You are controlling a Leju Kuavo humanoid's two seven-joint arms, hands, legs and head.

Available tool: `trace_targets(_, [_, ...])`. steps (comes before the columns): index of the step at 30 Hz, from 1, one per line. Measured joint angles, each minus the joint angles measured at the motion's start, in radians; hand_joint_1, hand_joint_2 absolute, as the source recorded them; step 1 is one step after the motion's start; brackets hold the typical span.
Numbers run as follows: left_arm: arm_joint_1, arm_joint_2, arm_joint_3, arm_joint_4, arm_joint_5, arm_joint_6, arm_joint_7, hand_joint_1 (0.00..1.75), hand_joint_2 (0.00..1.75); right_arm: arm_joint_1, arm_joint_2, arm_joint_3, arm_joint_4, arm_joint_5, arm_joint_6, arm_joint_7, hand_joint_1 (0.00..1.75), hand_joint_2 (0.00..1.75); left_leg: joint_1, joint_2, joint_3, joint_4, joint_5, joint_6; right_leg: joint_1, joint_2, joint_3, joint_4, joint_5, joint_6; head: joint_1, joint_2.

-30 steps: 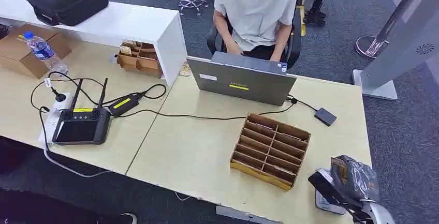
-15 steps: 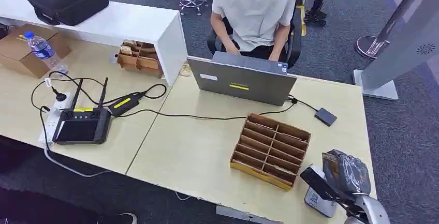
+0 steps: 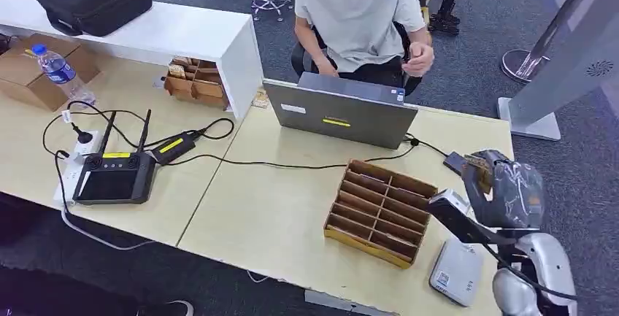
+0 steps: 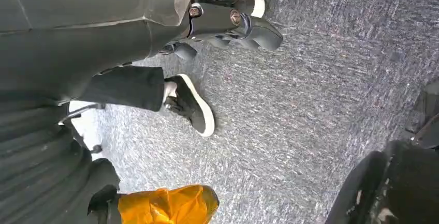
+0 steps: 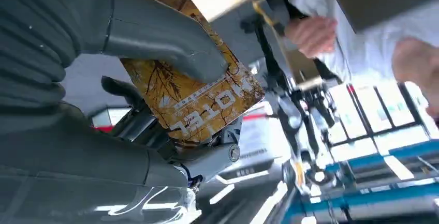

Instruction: Pass the card to the sensor for recognition and then transmit it.

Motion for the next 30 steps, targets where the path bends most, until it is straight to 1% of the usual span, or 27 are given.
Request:
trace_targets(4, [-0.009, 0.000, 0.000, 0.000, -0.006, -0.002, 0.000, 0.00, 1.75, -0.051, 0.000, 0.025, -0.013, 0.020, 0.000, 0.015, 1.75, 1.75, 0.000, -0.001, 0.000, 0.000, 0.000, 0.001, 0.000, -0.001, 0.000, 0.000, 0.000, 0.000, 0.000, 0.000])
trace_targets(9, [-0.013, 0.000, 0.000, 0.000, -0.017, -0.002, 0.000, 0.00, 1.75, -0.070, 0.000, 0.043, -0.015, 0.040, -0.005, 0.021, 1.75, 1.75, 0.000, -0.001, -0.001, 0.000, 0.000, 0.001, 0.000, -0.001, 0.000, 0.000, 0.000, 0.000, 0.000, 0.000])
trace_targets(12, [-0.018, -0.002, -0.002, 0.000, -0.046, -0.015, -0.003, 0.00, 1.75, -0.109, 0.000, 0.076, -0.005, 0.140, -0.022, 0.056, 1.75, 1.75, 0.000, -0.001, -0.002, 0.000, 0.000, 0.001, 0.000, -0.001, -0.001, 0.001, 0.000, 0.000, 0.000, 0.000])
trace_targets(13, [-0.022, -0.003, -0.003, 0.000, -0.056, -0.022, -0.004, 0.00, 1.75, -0.135, 0.000, 0.091, 0.007, 0.185, -0.026, 0.078, 1.75, 1.75, 0.000, 0.000, -0.002, 0.000, 0.001, 0.000, 0.000, 0.000, -0.001, 0.001, 0.000, 0.000, 0.000, 0.000])
trace_targets(17, [-0.043, -0.011, -0.016, 0.000, -0.095, -0.045, -0.010, 0.00, 1.75, -0.265, 0.010, 0.171, 0.103, 0.364, -0.059, 0.167, 1.75, 1.75, 0.000, 0.000, -0.002, 0.000, 0.002, 0.000, 0.000, 0.000, -0.002, 0.001, 0.002, -0.002, 0.000, 0.000])
trace_targets(21, [-0.054, -0.020, -0.037, 0.000, -0.124, -0.056, -0.011, 0.00, 1.75, -0.383, 0.021, 0.230, 0.219, 0.475, -0.104, 0.218, 1.75, 1.75, 0.000, -0.001, -0.002, 0.000, 0.004, 0.000, 0.000, -0.001, -0.002, 0.002, 0.003, -0.002, 0.000, 0.000])
trace_targets(26, [-0.061, -0.030, -0.055, 0.000, -0.138, -0.060, -0.013, 0.00, 1.75, -0.459, 0.031, 0.267, 0.329, 0.497, -0.112, 0.240, 1.75, 1.75, 0.000, -0.001, -0.002, 0.000, 0.004, 0.000, 0.000, -0.001, -0.002, 0.002, 0.003, -0.002, 0.000, 0.000])
trace_targets(30, [-0.064, -0.034, -0.061, 0.000, -0.141, -0.060, -0.013, 0.00, 1.75, -0.480, 0.039, 0.275, 0.373, 0.497, -0.117, 0.243, 1.75, 1.75, 0.000, -0.001, -0.002, 0.000, 0.004, 0.000, 0.000, -0.001, -0.002, 0.002, 0.003, -0.002, 0.000, 0.000])
